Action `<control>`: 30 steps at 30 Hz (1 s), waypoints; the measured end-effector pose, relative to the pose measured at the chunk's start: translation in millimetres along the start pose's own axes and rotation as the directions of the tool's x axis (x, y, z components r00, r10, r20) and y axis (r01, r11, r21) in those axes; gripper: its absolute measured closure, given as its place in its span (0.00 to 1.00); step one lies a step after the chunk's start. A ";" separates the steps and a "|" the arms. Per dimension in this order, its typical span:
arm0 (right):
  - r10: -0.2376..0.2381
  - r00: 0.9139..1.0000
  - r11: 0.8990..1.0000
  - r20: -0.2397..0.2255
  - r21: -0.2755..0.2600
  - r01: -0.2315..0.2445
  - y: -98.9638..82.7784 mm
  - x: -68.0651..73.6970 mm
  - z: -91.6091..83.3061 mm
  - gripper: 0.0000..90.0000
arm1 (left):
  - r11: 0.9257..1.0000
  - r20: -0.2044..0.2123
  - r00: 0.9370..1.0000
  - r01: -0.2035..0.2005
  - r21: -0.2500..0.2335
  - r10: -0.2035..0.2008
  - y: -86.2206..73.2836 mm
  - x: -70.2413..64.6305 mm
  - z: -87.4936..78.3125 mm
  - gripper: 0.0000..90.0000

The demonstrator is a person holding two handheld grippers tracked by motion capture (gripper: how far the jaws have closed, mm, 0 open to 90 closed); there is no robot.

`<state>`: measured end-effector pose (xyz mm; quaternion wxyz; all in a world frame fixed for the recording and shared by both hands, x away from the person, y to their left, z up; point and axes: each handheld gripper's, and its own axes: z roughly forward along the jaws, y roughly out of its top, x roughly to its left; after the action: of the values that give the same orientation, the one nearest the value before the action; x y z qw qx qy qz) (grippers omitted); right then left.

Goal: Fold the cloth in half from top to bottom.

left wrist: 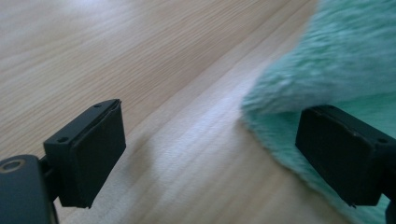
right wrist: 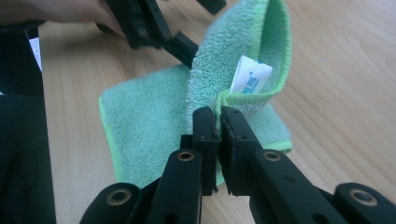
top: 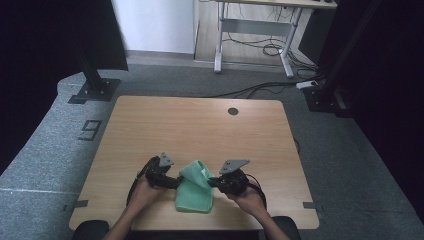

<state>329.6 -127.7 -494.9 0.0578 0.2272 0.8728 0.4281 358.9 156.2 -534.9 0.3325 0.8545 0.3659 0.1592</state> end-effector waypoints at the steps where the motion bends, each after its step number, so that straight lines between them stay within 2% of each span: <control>1: 0.004 1.000 1.000 0.001 0.003 -0.004 -1.7 0.2 1.6 0.93 | 1.000 0.006 1.000 0.002 -0.002 -0.002 -0.4 -1.6 -1.0 0.09; 5: 0.011 1.000 1.000 -0.004 0.010 -0.011 -5.1 1.2 5.6 0.93 | 0.999 -0.010 0.999 -0.031 0.044 0.032 -7.1 -8.8 1.2 0.09; 7: 0.004 1.000 1.000 -0.008 0.009 -0.004 -6.0 4.0 6.4 0.93 | 0.999 -0.005 1.000 -0.010 0.046 0.010 -7.8 -7.6 2.2 0.10; 12: -0.008 1.000 1.000 -0.014 0.015 0.008 -7.9 11.3 6.4 0.93 | 0.998 -0.015 1.000 -0.024 0.050 0.025 -6.3 -9.7 -0.3 0.11; 15: -0.008 1.000 1.000 -0.016 0.018 0.008 -10.9 13.6 7.4 0.93 | 0.999 0.012 1.000 -0.020 0.026 0.020 -4.5 -11.3 -9.8 0.12; 18: -0.001 1.000 1.000 -0.021 0.026 0.001 -15.2 15.5 10.3 0.92 | 1.000 0.028 1.000 -0.016 0.026 0.015 -9.0 -12.3 -18.4 0.14; 23: 0.000 0.999 0.999 -0.042 0.049 0.002 -19.5 20.6 14.7 0.92 | 0.998 0.033 0.999 -0.023 0.057 0.021 -19.2 -13.9 -19.3 0.14; 30: 0.001 0.998 0.997 -0.057 0.082 0.003 -26.7 25.8 18.5 0.90 | 0.997 0.041 0.999 -0.031 0.064 0.028 -20.0 -18.1 -17.0 0.14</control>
<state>302.9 -117.0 -524.8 0.0238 0.2166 0.8911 0.3981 327.4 160.9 -536.8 0.3094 0.8731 0.3517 0.1351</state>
